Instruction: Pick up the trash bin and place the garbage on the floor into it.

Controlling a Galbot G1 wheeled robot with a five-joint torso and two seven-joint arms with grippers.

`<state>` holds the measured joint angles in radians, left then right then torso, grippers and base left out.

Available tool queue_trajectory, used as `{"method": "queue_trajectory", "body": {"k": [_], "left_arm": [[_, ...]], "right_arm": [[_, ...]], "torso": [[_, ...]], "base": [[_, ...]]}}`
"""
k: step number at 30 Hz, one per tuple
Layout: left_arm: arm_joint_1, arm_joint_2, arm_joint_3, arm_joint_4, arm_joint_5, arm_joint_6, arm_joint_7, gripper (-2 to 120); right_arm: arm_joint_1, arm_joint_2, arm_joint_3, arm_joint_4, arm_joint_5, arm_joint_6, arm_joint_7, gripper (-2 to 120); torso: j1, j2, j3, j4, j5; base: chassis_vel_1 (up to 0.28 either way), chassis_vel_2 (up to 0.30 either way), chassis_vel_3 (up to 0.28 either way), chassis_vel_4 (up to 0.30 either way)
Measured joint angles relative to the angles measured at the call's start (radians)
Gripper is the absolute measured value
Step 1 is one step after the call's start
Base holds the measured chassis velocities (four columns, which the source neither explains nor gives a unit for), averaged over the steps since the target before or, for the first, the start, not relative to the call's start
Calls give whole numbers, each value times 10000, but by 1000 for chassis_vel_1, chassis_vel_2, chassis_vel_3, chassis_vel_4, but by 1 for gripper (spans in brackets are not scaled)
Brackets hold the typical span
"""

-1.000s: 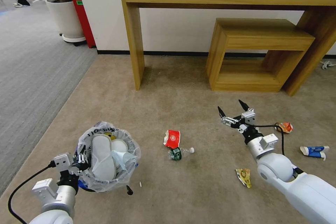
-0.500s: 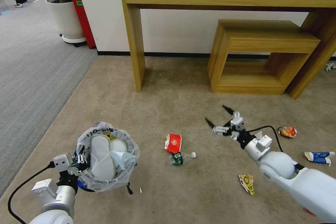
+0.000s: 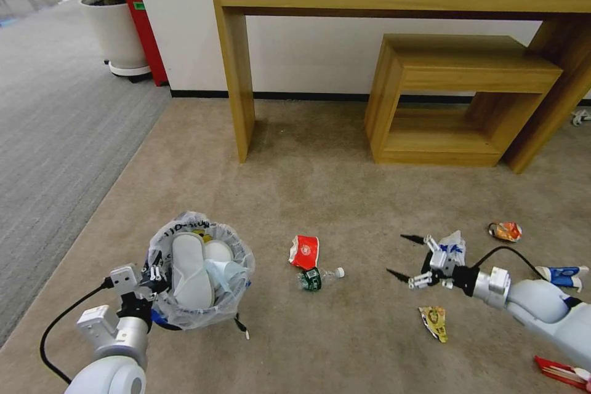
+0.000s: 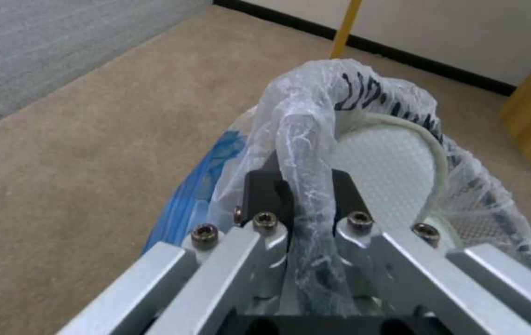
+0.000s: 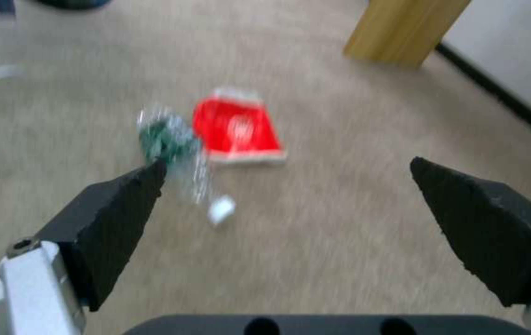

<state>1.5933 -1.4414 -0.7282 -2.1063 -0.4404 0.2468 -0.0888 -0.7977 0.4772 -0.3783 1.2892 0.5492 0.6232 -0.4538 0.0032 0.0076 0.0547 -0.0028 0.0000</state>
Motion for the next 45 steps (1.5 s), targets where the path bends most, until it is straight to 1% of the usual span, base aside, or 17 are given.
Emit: {"method": "queue_trajectory", "body": {"k": [4, 5, 6, 8, 9, 10, 12, 14, 15, 17, 21, 26, 29, 34, 40, 42, 45], "left_arm": [[-23, -29, 30, 77, 8, -35, 7, 3], [-20, -63, 13, 85, 21, -75, 15, 3], [-20, -63, 13, 85, 21, -75, 15, 3], [11, -107, -43, 55, 22, -86, 14, 3], [23, -125, -53, 29, 23, -87, 14, 3], [23, -125, -53, 29, 23, -87, 14, 3], [31, -179, -84, -20, 24, -90, 16, 3], [32, -199, -96, -24, 26, -90, 15, 3], [31, -231, -113, -25, 29, -91, 15, 3], [47, -274, -147, -25, 55, -121, 14, 3], [99, -310, -178, -59, 64, -144, 14, 3], [152, -344, -203, -104, 85, -188, 16, 3], [209, -377, -205, -106, 141, -263, 35, 3], [204, -382, -208, -103, 141, -274, 37, 3], [192, -355, -206, -127, 103, -285, 34, 3], [195, -346, -200, -134, 97, -289, 34, 3], [215, -291, -198, -183, 45, -316, 34, 3]], "right_arm": [[457, 497, -368, -819, -211, 38, -240, 100], [1093, 1044, -935, -1609, -323, 125, -476, 100], [1093, 1044, -935, -1609, -323, 125, -476, 100], [1706, 1703, -1622, -2412, -427, 219, -706, 100], [1886, 1950, -1813, -2653, -469, 247, -747, 100], [1886, 1950, -1813, -2653, -469, 247, -747, 100], [2219, 2681, -2293, -3261, -609, 400, -912, 99], [2291, 2904, -2444, -3445, -672, 448, -958, 98], [2367, 3190, -2620, -3679, -736, 507, -1012, 97], [2529, 3700, -2939, -4224, -831, 623, -1144, 94], [2701, 4131, -3101, -4905, -878, 747, -1461, 89], [2890, 4545, -3129, -5605, -1023, 885, -1637, 92], [3070, 5020, -3152, -6316, -1063, 1043, -1734, 92], [3185, 5344, -3173, -6736, -1069, 1121, -1820, 92], [3344, 6207, -3166, -7645, -1242, 1177, -1987, 91], [3351, 6329, -3164, -7698, -1254, 1133, -1987, 91], [3361, 6834, -3165, -7850, -1314, 907, -1888, 88]], "torso": [[0, 0, 0, -2, 1], [-1, 0, 0, 6, -1], [-1, 0, 0, 6, -1], [0, 0, 1, 6, 0], [0, 0, 1, 6, -1], [0, 0, 1, 6, -1], [0, 0, 1, 7, 2], [0, 0, 1, 8, 5], [0, 0, 1, 5, -3], [0, 0, 1, 4, 1], [0, 0, 1, 3, -1], [0, 1, 1, 2, -2], [0, 0, 1, 4, -1], [0, 0, 1, 3, -2], [0, 0, 1, 3, 0], [0, 0, 0, 3, -3], [0, 0, 0, 4, 2]], "base": [[0, 0, 0, 0], [0, 0, 0, 0], [0, 0, 0, 0], [0, 0, 0, 0], [0, 0, 0, 0], [0, 0, 0, 0], [0, 0, 0, 0], [0, 0, 0, 0], [0, 0, 0, 0], [0, 0, 0, 0], [0, 0, 0, 0], [0, 0, 0, 0], [0, 0, 0, 0], [0, 0, 0, 0], [0, 0, 0, 0], [0, 0, 0, 0], [0, 0, 0, 0]]}}
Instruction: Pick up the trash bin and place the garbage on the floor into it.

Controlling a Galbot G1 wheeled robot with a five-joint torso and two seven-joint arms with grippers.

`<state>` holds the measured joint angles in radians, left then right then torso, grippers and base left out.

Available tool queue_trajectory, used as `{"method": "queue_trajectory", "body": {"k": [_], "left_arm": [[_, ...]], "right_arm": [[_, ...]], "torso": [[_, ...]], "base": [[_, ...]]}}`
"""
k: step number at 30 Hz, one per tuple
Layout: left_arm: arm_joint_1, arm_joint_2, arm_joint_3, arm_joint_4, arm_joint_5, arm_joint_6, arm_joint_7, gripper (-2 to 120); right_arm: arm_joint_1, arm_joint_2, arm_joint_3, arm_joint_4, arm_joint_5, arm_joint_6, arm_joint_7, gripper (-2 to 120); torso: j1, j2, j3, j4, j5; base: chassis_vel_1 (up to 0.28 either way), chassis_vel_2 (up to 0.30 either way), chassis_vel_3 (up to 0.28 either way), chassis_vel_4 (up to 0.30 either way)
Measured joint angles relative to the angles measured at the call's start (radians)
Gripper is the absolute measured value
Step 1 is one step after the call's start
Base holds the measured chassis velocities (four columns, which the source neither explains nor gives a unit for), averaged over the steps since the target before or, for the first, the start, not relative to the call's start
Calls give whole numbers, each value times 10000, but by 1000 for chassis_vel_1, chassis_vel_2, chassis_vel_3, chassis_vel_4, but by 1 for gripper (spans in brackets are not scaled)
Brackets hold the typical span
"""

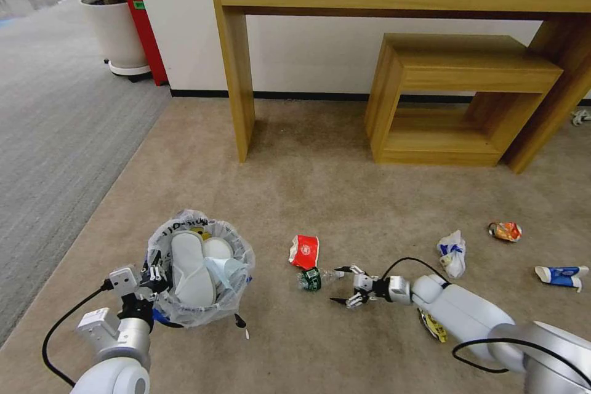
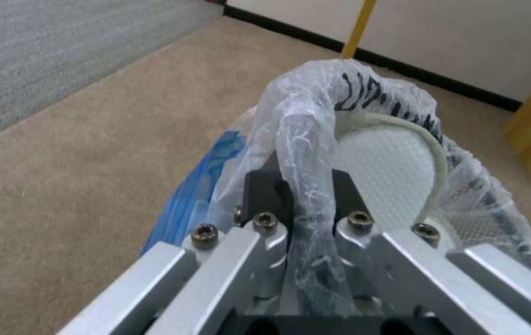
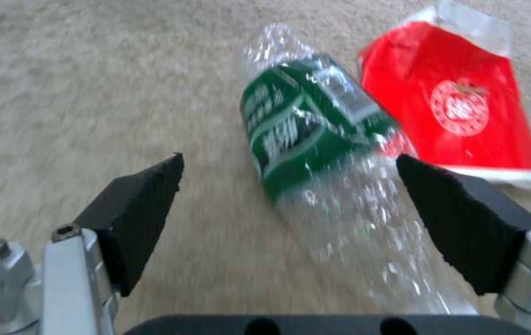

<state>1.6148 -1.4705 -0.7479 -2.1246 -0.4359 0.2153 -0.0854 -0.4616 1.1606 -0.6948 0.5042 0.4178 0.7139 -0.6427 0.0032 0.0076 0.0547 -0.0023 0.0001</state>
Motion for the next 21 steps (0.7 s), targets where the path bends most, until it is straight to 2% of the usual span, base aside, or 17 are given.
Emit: {"method": "queue_trajectory", "body": {"k": [7, 21], "left_arm": [[110, 83, -23, -151, -74, -44, 1, 3], [130, 48, 121, -158, -24, -70, 32, 3]], "right_arm": [[14, 223, 8, -81, -59, -193, 160, 88], [-58, -40, 394, -135, -215, -231, 238, 89]], "torso": [[0, 0, -1, -2, -4], [0, 0, 0, -2, -1]], "base": [[0, 0, 0, 0], [0, 0, 0, 0]]}}
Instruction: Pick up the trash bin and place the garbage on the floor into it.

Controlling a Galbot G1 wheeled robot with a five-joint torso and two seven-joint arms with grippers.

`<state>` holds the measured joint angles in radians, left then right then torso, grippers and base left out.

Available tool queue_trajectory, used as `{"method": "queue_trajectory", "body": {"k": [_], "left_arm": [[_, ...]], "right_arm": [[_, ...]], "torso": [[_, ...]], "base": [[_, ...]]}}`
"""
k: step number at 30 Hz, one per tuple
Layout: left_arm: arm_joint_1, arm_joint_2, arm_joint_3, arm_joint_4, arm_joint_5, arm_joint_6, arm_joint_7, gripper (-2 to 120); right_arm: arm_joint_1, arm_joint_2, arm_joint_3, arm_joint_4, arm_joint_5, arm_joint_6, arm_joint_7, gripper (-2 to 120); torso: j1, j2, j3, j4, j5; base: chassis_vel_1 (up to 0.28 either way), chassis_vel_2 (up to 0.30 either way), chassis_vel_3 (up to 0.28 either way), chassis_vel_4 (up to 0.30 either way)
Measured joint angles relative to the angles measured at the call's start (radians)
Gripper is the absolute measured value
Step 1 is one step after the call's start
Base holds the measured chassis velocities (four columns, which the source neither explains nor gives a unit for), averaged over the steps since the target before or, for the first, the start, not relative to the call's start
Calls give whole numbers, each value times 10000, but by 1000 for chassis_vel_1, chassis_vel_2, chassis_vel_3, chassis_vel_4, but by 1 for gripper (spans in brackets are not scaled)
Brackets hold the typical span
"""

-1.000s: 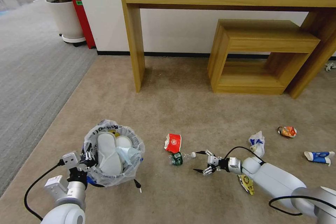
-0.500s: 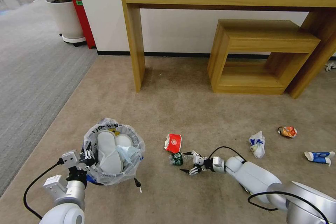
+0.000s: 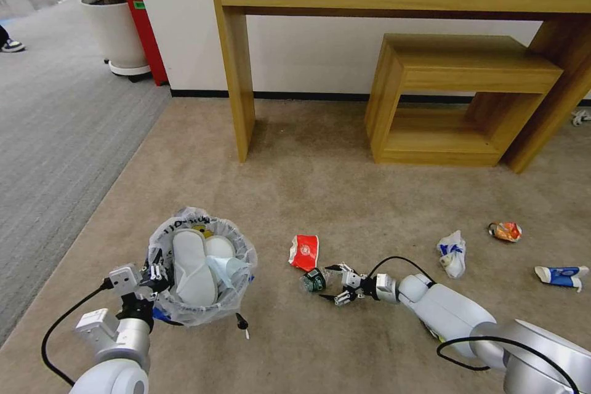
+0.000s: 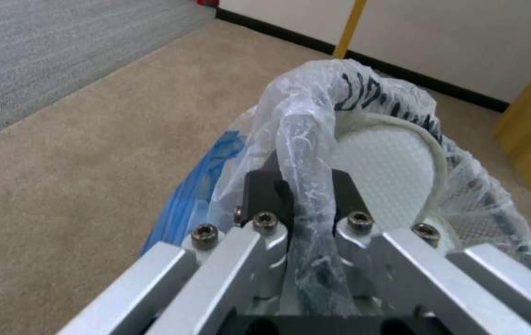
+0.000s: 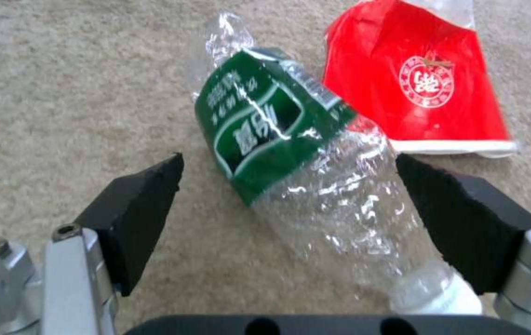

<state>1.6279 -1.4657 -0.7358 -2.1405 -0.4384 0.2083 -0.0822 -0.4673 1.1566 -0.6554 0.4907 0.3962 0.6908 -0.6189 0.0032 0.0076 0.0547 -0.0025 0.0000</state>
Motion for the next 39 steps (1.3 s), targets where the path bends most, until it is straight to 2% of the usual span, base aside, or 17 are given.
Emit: {"method": "queue_trajectory", "body": {"k": [16, 23, 27, 30, 31, 34, 35, 38, 39], "left_arm": [[56, -44, 36, 8, 83, -75, 49, 3], [3, -77, 179, 33, 139, -80, 52, 3], [-11, -108, 230, 52, 187, -83, 52, 3], [15, -125, 226, 73, 210, -128, 63, 3], [15, -125, 226, 73, 210, -128, 63, 3], [37, -146, 217, 76, 226, -159, 73, 3], [37, -146, 217, 76, 226, -159, 73, 3], [43, -165, 216, 44, 228, -163, 75, 3], [43, -165, 216, 44, 228, -163, 75, 3]], "right_arm": [[-137, -136, 372, -65, -251, -5, 63, 88], [-257, -228, 558, -137, -291, -12, 102, 84], [-334, -230, 620, -128, -293, -12, 188, 76], [-352, -183, 635, -128, -301, -12, 226, 61], [-352, -183, 635, -128, -301, -12, 226, 61], [-354, -114, 618, -127, -295, -12, 236, 47], [-354, -114, 618, -127, -295, -12, 236, 47], [-349, -76, 608, -120, -283, -12, 236, 32], [-349, -76, 608, -120, -283, -12, 236, 32]], "torso": [[0, 0, 0, 2, 0], [0, 0, 0, -1, 0], [0, 0, 0, 0, 0], [-1, 0, 0, 0, -2], [-1, 0, 0, 0, -2], [-1, -1, 0, 0, -1], [-1, -1, 0, 0, -1], [0, 0, 0, 1, 0], [0, 0, 0, 1, 0]], "base": [[0, 0, 0, 0], [0, 0, 0, 0], [0, 0, 0, 0], [0, 0, 0, 0], [0, 0, 0, 0], [0, 0, 0, 0], [0, 0, 0, 0], [0, 0, 0, 0], [0, 0, 0, 0]]}}
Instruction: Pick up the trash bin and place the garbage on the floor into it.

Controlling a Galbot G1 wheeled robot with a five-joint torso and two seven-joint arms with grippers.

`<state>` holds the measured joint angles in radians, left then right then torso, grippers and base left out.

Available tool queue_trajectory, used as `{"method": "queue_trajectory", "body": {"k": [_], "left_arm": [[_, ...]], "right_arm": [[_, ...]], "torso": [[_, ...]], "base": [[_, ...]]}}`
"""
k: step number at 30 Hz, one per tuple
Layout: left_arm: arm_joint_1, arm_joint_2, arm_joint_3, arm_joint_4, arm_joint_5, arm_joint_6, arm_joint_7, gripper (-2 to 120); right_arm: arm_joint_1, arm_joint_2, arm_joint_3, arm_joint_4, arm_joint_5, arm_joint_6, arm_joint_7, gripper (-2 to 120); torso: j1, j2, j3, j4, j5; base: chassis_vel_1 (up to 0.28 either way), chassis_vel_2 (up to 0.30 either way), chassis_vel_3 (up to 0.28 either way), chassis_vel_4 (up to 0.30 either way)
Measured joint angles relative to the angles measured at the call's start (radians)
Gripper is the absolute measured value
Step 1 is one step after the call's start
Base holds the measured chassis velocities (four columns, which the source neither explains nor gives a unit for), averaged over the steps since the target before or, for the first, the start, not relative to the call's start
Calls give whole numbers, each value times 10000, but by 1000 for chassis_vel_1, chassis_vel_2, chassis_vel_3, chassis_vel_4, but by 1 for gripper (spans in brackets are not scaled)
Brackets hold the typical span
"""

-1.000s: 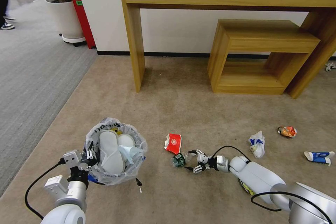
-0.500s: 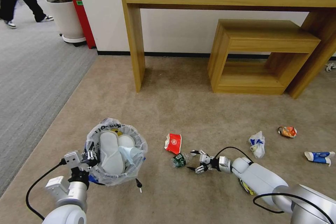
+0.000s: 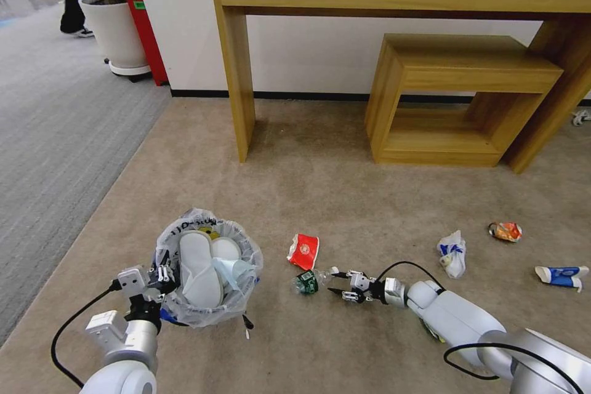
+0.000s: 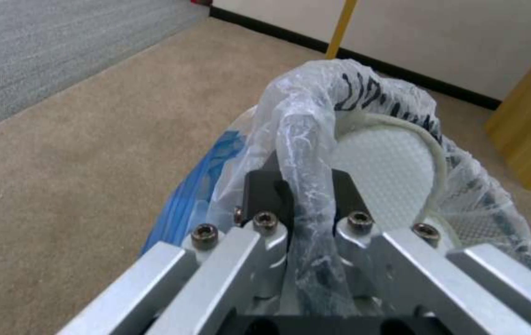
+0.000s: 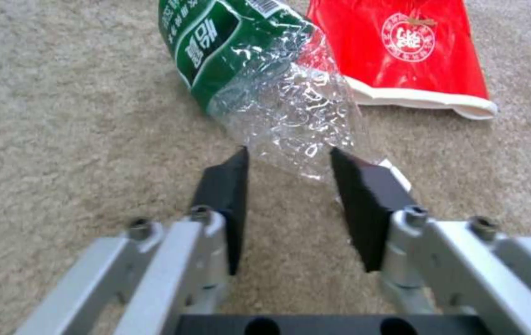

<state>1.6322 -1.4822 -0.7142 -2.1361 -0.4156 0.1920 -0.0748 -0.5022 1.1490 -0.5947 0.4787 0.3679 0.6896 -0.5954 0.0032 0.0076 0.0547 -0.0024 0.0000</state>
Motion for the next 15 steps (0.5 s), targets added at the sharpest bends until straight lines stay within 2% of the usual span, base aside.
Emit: {"method": "queue_trajectory", "body": {"k": [2, 3, 6, 10, 12, 14, 15], "left_arm": [[24, -17, 6, -7, 14, -12, 16, 3], [51, -29, 22, -6, 46, -31, 30, 3], [62, -44, 41, -7, 77, -36, 38, 3], [41, -78, 88, -7, 120, -41, 42, 3], [41, -98, 118, -5, 149, -45, 44, 3], [40, -102, 119, -5, 157, -45, 44, 3], [40, -110, 122, -3, 171, -48, 44, 3]], "right_arm": [[3, -1, -1, 1, 0, 0, 4, 24], [10, -22, 2, 15, 6, 0, 43, 15], [32, -65, 29, 46, 13, 6, 62, 11], [61, -194, 64, 139, 18, 61, 64, 15], [60, -279, 95, 212, 33, 121, 58, 24], [59, -305, 108, 233, 36, 127, 54, 25], [59, -384, 131, 278, 46, 140, 44, 34]], "torso": [[0, 0, 0, -1, 0], [0, 0, 0, -1, 0], [0, 0, 0, -1, 1], [0, 0, 0, -1, -1], [0, 0, 0, -1, 1], [0, 0, 0, -1, 0], [0, 0, 0, -1, 0]], "base": [[0, 0, 0, 0], [0, 0, 0, 0], [0, 0, 0, 0], [0, 0, 0, 0], [0, 0, 0, 0], [0, 0, 0, 0], [0, 0, 0, 0]]}}
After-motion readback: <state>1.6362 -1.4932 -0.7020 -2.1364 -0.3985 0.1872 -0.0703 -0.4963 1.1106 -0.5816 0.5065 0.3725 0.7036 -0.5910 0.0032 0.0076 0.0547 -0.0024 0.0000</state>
